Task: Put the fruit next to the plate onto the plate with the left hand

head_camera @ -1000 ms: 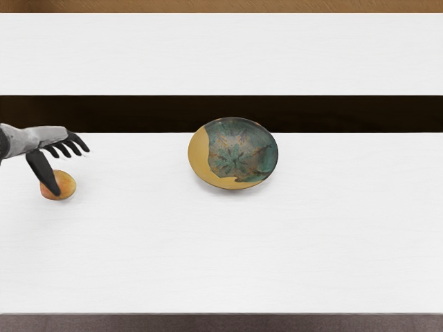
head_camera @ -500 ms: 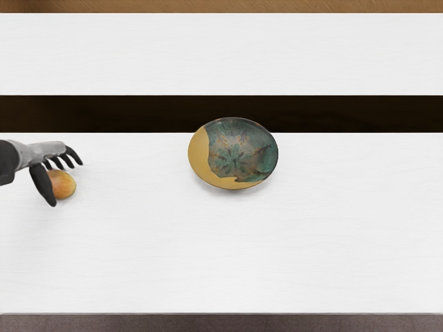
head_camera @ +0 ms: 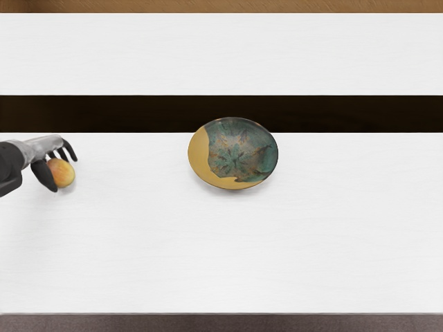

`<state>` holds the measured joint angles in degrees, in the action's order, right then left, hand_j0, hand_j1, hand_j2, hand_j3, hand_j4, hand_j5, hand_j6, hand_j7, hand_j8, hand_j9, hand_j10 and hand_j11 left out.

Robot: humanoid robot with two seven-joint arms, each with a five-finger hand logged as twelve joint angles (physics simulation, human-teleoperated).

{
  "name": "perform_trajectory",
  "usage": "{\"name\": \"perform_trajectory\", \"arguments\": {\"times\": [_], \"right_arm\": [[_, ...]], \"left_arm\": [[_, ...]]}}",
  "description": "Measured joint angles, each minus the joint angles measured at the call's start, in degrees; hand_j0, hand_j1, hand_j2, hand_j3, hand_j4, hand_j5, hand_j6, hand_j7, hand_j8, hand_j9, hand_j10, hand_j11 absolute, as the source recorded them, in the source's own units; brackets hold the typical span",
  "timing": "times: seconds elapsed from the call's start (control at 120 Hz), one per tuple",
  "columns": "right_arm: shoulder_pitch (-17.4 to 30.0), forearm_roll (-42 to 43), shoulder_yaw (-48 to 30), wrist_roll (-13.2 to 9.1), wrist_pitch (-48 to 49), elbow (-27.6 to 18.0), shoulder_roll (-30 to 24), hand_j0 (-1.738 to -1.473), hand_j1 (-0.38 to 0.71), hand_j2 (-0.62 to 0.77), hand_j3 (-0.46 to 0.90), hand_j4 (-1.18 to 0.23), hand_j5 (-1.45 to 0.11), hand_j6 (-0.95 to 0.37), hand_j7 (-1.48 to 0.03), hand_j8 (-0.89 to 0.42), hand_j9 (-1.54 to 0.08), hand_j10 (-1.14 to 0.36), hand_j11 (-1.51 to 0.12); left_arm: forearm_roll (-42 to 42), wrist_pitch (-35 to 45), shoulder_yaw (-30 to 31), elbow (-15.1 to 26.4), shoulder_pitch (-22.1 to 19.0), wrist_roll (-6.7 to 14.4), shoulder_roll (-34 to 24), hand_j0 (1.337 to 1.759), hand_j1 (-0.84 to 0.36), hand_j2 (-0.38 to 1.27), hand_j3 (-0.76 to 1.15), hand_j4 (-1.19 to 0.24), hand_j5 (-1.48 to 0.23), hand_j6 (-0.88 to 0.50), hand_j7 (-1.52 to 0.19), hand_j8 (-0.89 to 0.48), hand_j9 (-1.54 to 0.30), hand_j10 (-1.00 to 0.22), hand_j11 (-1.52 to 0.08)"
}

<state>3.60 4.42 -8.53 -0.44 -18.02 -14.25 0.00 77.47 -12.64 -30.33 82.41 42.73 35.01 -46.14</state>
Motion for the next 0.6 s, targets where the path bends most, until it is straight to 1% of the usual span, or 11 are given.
{"name": "perform_trajectory", "arguments": {"times": [0.125,0.158,0.25,0.308,0.383,0.417,0.45,0.458,0.492,0.533,0.6], "right_arm": [[0.0,0.0,0.0,0.0,0.0,0.0,0.0,-1.658,-0.35,0.0,0.0,0.0,0.0,0.0,0.0,0.0,0.0,0.0,0.0],[0.0,0.0,0.0,0.0,0.0,0.0,0.0,-1.658,-0.35,0.0,0.0,0.0,0.0,0.0,0.0,0.0,0.0,0.0,0.0],[0.0,0.0,0.0,0.0,0.0,0.0,0.0,-1.658,-0.35,0.0,0.0,0.0,0.0,0.0,0.0,0.0,0.0,0.0,0.0],[0.0,0.0,0.0,0.0,0.0,0.0,0.0,-1.658,-0.35,0.0,0.0,0.0,0.0,0.0,0.0,0.0,0.0,0.0,0.0],[0.0,0.0,0.0,0.0,0.0,0.0,0.0,-1.658,-0.35,0.0,0.0,0.0,0.0,0.0,0.0,0.0,0.0,0.0,0.0],[0.0,0.0,0.0,0.0,0.0,0.0,0.0,-1.658,-0.35,0.0,0.0,0.0,0.0,0.0,0.0,0.0,0.0,0.0,0.0],[0.0,0.0,0.0,0.0,0.0,0.0,0.0,-1.658,-0.35,0.0,0.0,0.0,0.0,0.0,0.0,0.0,0.0,0.0,0.0],[0.0,0.0,0.0,0.0,0.0,0.0,0.0,-1.658,-0.35,0.0,0.0,0.0,0.0,0.0,0.0,0.0,0.0,0.0,0.0],[0.0,0.0,0.0,0.0,0.0,0.0,0.0,-1.658,-0.35,0.0,0.0,0.0,0.0,0.0,0.0,0.0,0.0,0.0,0.0],[0.0,0.0,0.0,0.0,0.0,0.0,0.0,-1.658,-0.35,0.0,0.0,0.0,0.0,0.0,0.0,0.0,0.0,0.0,0.0],[0.0,0.0,0.0,0.0,0.0,0.0,0.0,-1.658,-0.35,0.0,0.0,0.0,0.0,0.0,0.0,0.0,0.0,0.0,0.0]], "left_arm": [[-0.1,-0.1,0.1,0.0,0.0,0.0,0.0,1.653,-0.19,0.13,0.0,-0.58,-0.74,-0.38,-0.75,-0.39,-0.76,-0.55,-0.76],[-0.2,0.0,0.1,0.0,0.0,0.0,0.1,1.653,-0.2,0.19,0.0,-0.6,-0.78,-0.37,-0.78,-0.39,-0.79,-0.55,-0.79],[-0.5,-0.1,0.1,-0.1,0.1,0.0,0.2,1.654,-0.24,0.35,0.0,-0.61,-0.83,-0.37,-0.84,-0.39,-0.85,-0.57,-0.86],[-0.2,-0.1,0.1,-0.8,0.1,0.0,1.3,1.652,-0.23,0.41,0.0,-0.65,-0.84,-0.41,-0.86,-0.42,-0.88,-0.6,-0.89],[0.0,-0.2,0.1,-1.5,0.1,0.1,1.8,1.648,-0.2,0.33,0.0,-0.69,-0.87,-0.42,-0.89,-0.42,-0.93,-0.6,-0.93],[-0.1,-0.1,0.0,-1.7,0.1,0.1,1.8,1.646,-0.24,0.48,0.0,-0.68,-0.88,-0.4,-0.91,-0.4,-0.95,-0.59,-0.95],[-0.2,-0.2,0.0,-1.9,0.2,0.1,1.9,1.645,-0.21,0.43,0.0,-0.66,-0.91,-0.38,-0.93,-0.37,-0.96,-0.58,-0.96],[-0.2,-0.2,0.0,-1.9,0.3,0.1,1.9,1.645,-0.22,0.45,0.0,-0.66,-0.91,-0.37,-0.94,-0.37,-0.96,-0.58,-0.96],[-0.9,-0.3,0.1,-1.9,0.8,0.0,1.7,1.646,-0.2,0.38,0.0,-0.66,-0.92,-0.35,-0.94,-0.36,-0.96,-0.57,-0.96],[-1.8,-0.3,0.1,-2.0,1.9,0.0,1.8,1.648,-0.2,0.39,0.0,-0.67,-0.94,-0.35,-0.95,-0.35,-0.96,-0.57,-0.97],[-3.3,-0.4,0.1,-2.0,4.5,0.0,2.0,1.65,-0.18,0.33,0.0,-0.68,-0.96,-0.35,-0.96,-0.35,-0.96,-0.57,-0.97]]}}
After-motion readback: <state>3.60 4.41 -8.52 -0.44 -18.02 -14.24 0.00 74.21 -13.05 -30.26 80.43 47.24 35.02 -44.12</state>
